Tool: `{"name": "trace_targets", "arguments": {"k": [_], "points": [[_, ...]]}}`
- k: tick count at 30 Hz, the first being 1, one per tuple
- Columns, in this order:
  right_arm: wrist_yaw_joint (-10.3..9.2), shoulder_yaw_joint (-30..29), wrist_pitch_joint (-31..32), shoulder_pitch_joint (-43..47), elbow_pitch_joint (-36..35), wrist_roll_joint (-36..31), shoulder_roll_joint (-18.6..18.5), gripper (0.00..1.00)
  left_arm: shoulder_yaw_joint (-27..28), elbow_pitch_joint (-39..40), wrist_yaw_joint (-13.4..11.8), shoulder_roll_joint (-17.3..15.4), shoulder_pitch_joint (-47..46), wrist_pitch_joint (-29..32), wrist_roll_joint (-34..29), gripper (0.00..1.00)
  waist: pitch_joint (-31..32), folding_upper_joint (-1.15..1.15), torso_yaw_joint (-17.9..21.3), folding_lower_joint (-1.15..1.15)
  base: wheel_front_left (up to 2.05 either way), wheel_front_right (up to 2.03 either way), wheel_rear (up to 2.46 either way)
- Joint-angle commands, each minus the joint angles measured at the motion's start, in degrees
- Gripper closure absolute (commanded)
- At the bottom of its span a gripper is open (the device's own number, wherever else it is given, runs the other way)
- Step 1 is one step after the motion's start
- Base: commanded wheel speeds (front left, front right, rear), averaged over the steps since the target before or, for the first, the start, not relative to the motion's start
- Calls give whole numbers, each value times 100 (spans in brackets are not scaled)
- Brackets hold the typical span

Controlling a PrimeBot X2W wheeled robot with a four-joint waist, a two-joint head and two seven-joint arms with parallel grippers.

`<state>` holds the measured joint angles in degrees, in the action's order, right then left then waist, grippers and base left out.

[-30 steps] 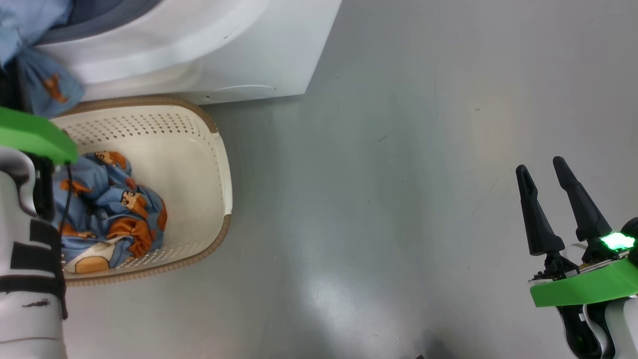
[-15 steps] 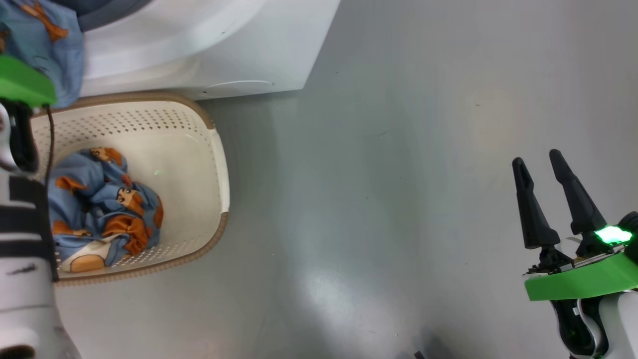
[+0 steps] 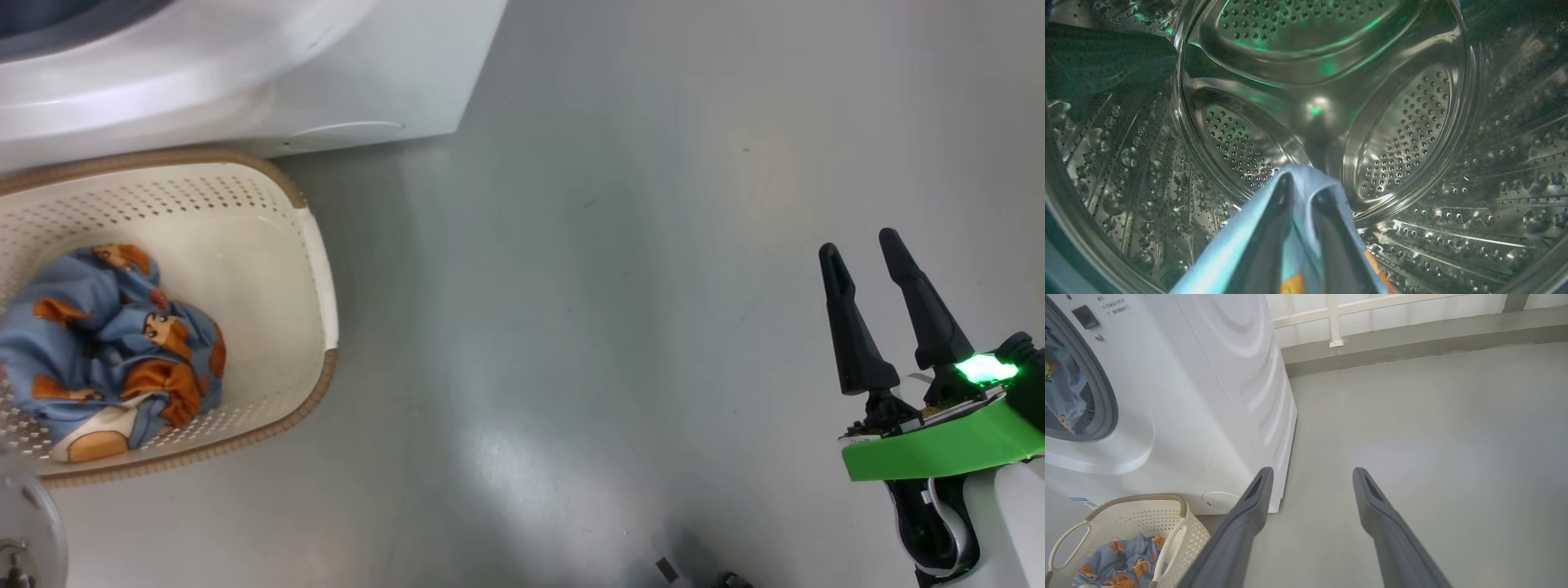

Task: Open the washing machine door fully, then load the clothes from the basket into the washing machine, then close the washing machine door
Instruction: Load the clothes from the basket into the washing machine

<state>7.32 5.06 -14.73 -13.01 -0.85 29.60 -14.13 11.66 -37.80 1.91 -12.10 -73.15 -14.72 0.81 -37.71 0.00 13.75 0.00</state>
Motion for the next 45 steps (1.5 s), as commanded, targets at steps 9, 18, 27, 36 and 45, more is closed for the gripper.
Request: {"name": "trace_targets", "arguments": {"k": [9,18,27,36,45], "points": [[17,115,-27,34,-68,89,10,0,29,320,14,-151,309,-28,65,0,-58,0,-3,0,0,0,0],[17,104,-27,58,-48,71,-19,0,40,-26,190,40,602,-28,209,0,63,0,-125,0,0,0,0],[17,3,-27,163,-94,40,-131,0,52,-112,244,245,1124,-28,216,0,191,0,-338,0,0,0,0],[17,-99,-27,331,-160,-2,-261,0,120,263,335,495,1999,-28,274,0,342,0,-610,0,0,0,0],[17,-231,-27,453,-193,-37,-363,0,249,879,426,728,2973,-28,425,0,442,0,-819,0,0,0,0]]}}
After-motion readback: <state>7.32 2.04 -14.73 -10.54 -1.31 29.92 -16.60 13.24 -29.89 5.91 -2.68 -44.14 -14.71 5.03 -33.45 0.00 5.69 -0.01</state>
